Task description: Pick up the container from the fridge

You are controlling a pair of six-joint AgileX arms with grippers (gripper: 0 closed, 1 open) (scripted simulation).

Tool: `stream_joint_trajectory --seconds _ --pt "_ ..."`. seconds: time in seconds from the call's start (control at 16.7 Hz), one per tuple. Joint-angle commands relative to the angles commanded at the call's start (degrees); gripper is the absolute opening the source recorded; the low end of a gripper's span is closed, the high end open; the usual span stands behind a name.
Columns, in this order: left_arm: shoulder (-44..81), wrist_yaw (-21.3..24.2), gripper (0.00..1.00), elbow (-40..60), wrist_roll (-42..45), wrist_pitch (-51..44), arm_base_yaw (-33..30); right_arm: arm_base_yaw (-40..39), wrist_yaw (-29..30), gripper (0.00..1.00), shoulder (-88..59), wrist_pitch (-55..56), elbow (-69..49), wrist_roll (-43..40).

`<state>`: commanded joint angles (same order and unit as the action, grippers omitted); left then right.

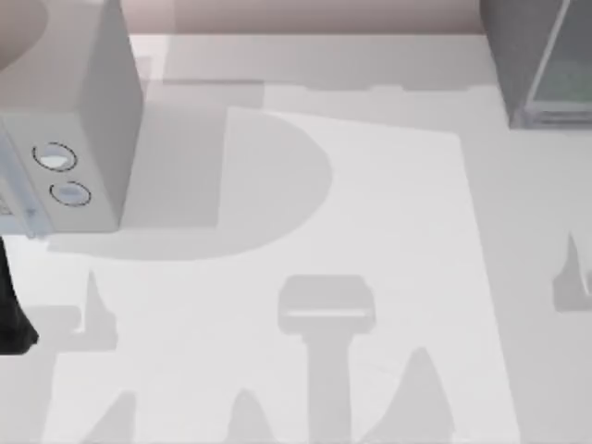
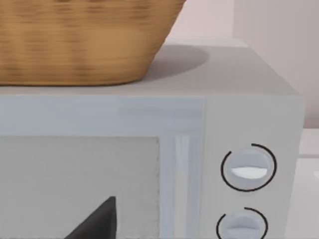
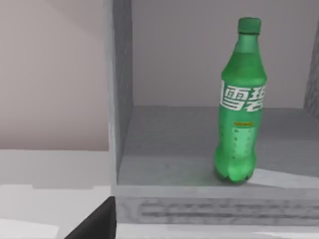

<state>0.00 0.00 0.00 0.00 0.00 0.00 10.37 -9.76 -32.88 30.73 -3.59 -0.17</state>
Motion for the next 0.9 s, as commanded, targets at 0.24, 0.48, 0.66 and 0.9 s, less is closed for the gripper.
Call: stream_joint_trajectory --seconds 0.24,0.48,0.66,0.9 --pt "0.0 0.0 1.0 0.0 0.0 0.0 0.0 6.5 -6.3 1.0 -24.05 19.93 -1.83 0.37" --pt "0.0 0.0 1.0 0.0 0.0 0.0 0.0 12.48 -12.14 1.0 -44.37 37.69 -3.66 0.8" --pt "0.0 0.0 1.0 0.0 0.0 0.0 0.0 16.17 -15.73 1.0 -56.77 49.23 -5.11 1.02" --pt "0.0 0.0 1.0 0.0 0.0 0.0 0.0 19.45 -18.95 1.0 -67.61 59.62 -6.6 1.17"
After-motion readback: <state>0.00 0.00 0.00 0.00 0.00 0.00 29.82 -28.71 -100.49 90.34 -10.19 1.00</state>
